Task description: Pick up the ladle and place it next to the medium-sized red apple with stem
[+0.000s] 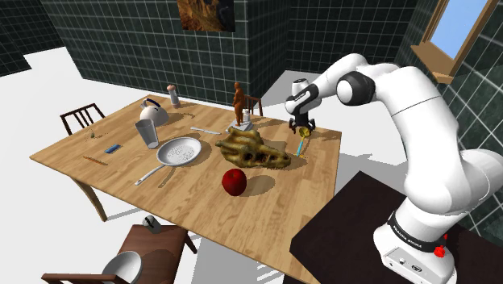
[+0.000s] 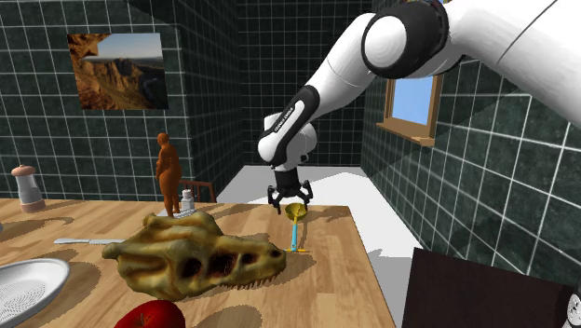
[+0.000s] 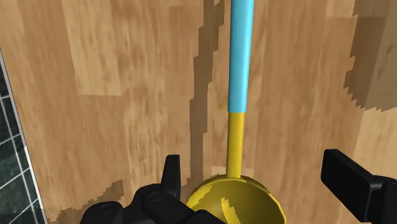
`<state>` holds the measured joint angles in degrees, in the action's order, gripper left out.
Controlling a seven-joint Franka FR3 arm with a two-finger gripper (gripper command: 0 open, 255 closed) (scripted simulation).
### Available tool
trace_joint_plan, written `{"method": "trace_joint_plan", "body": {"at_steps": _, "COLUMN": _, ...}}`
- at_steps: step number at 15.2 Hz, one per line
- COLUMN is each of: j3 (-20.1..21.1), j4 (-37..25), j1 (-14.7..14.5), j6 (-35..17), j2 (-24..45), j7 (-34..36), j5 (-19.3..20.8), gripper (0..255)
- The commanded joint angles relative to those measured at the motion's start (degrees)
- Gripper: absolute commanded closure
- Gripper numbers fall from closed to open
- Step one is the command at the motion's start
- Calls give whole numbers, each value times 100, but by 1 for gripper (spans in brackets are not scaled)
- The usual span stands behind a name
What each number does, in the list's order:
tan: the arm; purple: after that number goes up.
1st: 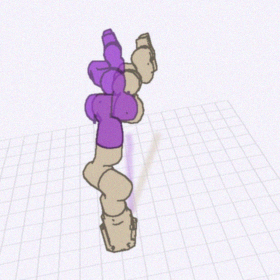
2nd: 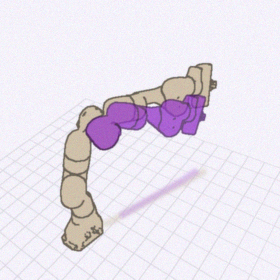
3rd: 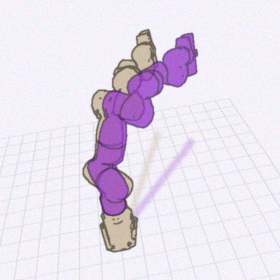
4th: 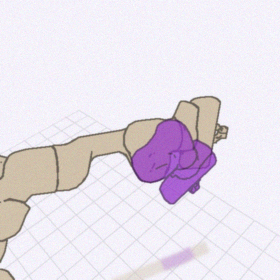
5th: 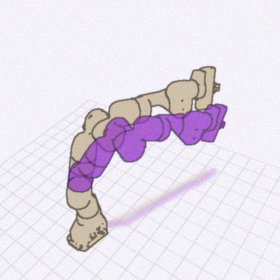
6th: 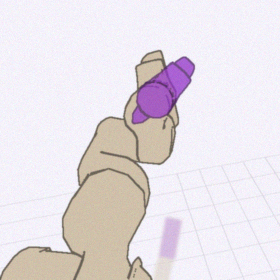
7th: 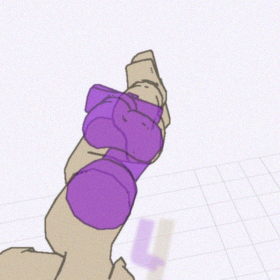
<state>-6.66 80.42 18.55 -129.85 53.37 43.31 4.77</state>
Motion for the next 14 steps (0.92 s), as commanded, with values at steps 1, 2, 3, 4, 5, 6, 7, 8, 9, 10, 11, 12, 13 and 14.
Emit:
{"method": "trace_joint_plan", "body": {"at_steps": 1, "j3": -30, "j4": -378, "j1": 88, "j6": 83, "j2": 323, "j7": 71, "j5": -61, "gripper": 0}}
{"method": "trace_joint_plan", "body": {"at_steps": 2, "j3": -29, "j4": -395, "j1": 97, "j6": 44, "j2": 378, "j7": 70, "j5": -61, "gripper": 0}}
{"method": "trace_joint_plan", "body": {"at_steps": 3, "j3": -27, "j4": -413, "j1": 105, "j6": 6, "j2": 434, "j7": 69, "j5": -62, "gripper": 0}}
{"method": "trace_joint_plan", "body": {"at_steps": 4, "j3": -26, "j4": -433, "j1": 114, "j6": -32, "j2": 490, "j7": 68, "j5": -63, "gripper": 0}}
{"method": "trace_joint_plan", "body": {"at_steps": 5, "j3": -25, "j4": -454, "j1": 122, "j6": -68, "j2": 548, "j7": 68, "j5": -64, "gripper": 0}}
{"method": "trace_joint_plan", "body": {"at_steps": 6, "j3": -24, "j4": -475, "j1": 130, "j6": -105, "j2": 605, "j7": 67, "j5": -66, "gripper": 0}}
{"method": "trace_joint_plan", "body": {"at_steps": 7, "j3": -23, "j4": -500, "j1": 139, "j6": -140, "j2": 664, "j7": 66, "j5": -67, "gripper": 0}}
{"method": "trace_joint_plan", "body": {"at_steps": 8, "j3": -22, "j4": -527, "j1": 148, "j6": -174, "j2": 724, "j7": 65, "j5": -68, "gripper": 0}}
{"method": "trace_joint_plan", "body": {"at_steps": 9, "j3": -21, "j4": -544, "j1": 153, "j6": -192, "j2": 759, "j7": 64, "j5": -69, "gripper": 0}}
{"method": "trace_joint_plan", "body": {"at_steps": 10, "j3": -21, "j4": -545, "j1": 153, "j6": -192, "j2": 760, "j7": 64, "j5": -69, "gripper": 0}}
{"method": "trace_joint_plan", "body": {"at_steps": 11, "j3": -21, "j4": -545, "j1": 153, "j6": -192, "j2": 760, "j7": 64, "j5": -69, "gripper": 0}}
{"method": "trace_joint_plan", "body": {"at_steps": 12, "j3": -21, "j4": -546, "j1": 153, "j6": -191, "j2": 760, "j7": 64, "j5": -69, "gripper": 0}}
{"method": "trace_joint_plan", "body": {"at_steps": 13, "j3": -21, "j4": -546, "j1": 153, "j6": -191, "j2": 760, "j7": 64, "j5": -69, "gripper": 0}}
{"method": "trace_joint_plan", "body": {"at_steps": 14, "j3": -21, "j4": -546, "j1": 153, "j6": -191, "j2": 760, "j7": 64, "j5": -69, "gripper": 0}}
